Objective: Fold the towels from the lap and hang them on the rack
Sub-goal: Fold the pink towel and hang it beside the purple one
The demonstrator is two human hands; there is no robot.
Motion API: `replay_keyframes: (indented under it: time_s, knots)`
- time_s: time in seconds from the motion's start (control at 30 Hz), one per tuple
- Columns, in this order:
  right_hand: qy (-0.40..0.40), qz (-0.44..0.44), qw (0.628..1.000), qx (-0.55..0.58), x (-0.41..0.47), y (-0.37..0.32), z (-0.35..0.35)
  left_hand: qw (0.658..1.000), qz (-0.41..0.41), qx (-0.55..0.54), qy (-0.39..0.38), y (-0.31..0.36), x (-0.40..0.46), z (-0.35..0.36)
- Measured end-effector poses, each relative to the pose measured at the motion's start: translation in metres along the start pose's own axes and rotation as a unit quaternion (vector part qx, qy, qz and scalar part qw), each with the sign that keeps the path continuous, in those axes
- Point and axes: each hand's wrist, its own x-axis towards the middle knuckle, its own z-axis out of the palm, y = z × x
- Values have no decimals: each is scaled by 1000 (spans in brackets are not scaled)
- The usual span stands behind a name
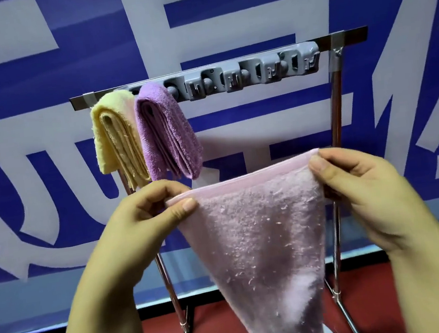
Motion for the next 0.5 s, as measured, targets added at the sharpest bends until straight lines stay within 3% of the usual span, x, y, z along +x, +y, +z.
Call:
replay_keyframes:
  time_s: [0.07, 0.17, 0.27, 0.4, 0.5]
  knots:
    - [-20, 9, 998, 53, 1, -4, -2, 995, 0, -97, 24, -2, -3, 1]
    - [-47, 90, 985, 141, 4, 5, -4, 978, -35, -202, 35, -4, -8, 7]
    - [-40, 187, 961, 199, 3, 21, 0, 952, -119, -275, 68, -17, -8, 23]
    - [42, 231, 955, 182, -3, 37, 11, 901, -230, -344, 129, -39, -11, 47]
    - [101, 194, 969, 112, -10, 38, 20, 894, -245, -337, 162, -44, -17, 59]
